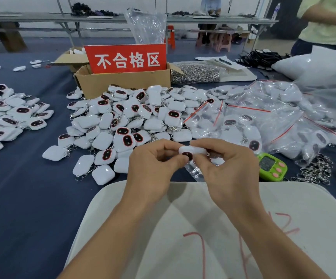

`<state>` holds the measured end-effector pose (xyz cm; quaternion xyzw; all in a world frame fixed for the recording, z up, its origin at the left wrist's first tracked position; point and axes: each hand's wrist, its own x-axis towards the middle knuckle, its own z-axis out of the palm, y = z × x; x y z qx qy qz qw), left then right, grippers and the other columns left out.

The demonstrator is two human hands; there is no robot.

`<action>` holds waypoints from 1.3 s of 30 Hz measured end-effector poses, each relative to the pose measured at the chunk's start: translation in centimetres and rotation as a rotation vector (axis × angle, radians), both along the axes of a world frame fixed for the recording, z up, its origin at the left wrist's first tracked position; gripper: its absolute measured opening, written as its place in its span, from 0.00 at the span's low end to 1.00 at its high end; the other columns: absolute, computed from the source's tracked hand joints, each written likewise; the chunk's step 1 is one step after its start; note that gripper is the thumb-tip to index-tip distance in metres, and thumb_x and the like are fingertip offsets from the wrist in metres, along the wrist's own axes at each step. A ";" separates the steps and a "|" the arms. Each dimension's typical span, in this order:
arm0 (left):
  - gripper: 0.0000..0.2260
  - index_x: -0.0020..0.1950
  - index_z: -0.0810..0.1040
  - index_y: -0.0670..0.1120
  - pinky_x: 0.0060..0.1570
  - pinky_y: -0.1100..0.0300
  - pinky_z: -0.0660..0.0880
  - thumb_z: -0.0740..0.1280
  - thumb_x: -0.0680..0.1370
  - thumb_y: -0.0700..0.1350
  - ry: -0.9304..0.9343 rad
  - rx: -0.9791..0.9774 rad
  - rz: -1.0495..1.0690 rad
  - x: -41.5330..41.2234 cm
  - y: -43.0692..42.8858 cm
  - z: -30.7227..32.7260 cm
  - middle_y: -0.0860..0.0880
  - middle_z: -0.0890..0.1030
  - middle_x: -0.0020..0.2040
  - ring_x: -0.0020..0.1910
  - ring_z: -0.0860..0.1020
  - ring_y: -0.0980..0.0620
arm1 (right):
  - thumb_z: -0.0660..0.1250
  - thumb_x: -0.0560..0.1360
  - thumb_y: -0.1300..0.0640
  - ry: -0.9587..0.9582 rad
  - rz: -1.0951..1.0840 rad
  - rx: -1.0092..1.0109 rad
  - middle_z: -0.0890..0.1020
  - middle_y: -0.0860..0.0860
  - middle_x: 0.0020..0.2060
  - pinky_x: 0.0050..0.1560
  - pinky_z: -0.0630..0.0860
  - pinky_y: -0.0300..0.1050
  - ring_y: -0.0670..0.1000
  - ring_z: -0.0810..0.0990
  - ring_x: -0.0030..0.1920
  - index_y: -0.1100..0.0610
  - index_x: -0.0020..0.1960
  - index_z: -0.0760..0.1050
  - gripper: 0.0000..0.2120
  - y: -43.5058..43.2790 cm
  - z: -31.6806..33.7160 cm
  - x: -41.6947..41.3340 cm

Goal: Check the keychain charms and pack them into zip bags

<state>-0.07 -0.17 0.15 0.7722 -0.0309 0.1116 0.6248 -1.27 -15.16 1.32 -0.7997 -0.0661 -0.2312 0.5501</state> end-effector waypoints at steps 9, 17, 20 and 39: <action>0.07 0.53 0.88 0.49 0.32 0.69 0.71 0.72 0.78 0.40 0.195 -0.272 -0.032 0.7 0.0 0.4 0.50 0.79 0.30 0.29 0.73 0.57 | 0.73 0.71 0.62 0.158 0.104 -0.122 0.86 0.40 0.43 0.47 0.80 0.44 0.44 0.84 0.42 0.36 0.52 0.82 0.20 -0.3 -0.6 0.4; 0.06 0.45 0.89 0.54 0.34 0.70 0.69 0.75 0.76 0.43 0.054 -0.228 -0.115 -0.1 0.1 0.8 0.49 0.72 0.31 0.31 0.68 0.57 | 0.69 0.81 0.48 0.158 0.130 -0.097 0.81 0.51 0.32 0.34 0.72 0.43 0.51 0.78 0.33 0.52 0.38 0.78 0.15 0.0 -0.7 0.3; 0.11 0.34 0.86 0.53 0.30 0.71 0.65 0.74 0.77 0.44 0.090 -0.171 -0.056 0.2 0.0 0.6 0.54 0.68 0.26 0.29 0.65 0.57 | 0.72 0.79 0.45 0.194 0.120 -0.068 0.82 0.51 0.33 0.38 0.75 0.48 0.50 0.79 0.34 0.54 0.42 0.82 0.13 0.1 -0.6 0.3; 0.04 0.46 0.90 0.52 0.41 0.73 0.74 0.76 0.76 0.44 -0.002 -0.260 -0.083 0.3 0.3 1.1 0.54 0.87 0.39 0.38 0.81 0.63 | 0.65 0.83 0.59 0.180 0.107 0.128 0.84 0.50 0.30 0.37 0.80 0.40 0.46 0.81 0.31 0.46 0.46 0.84 0.13 0.5 -0.6 0.4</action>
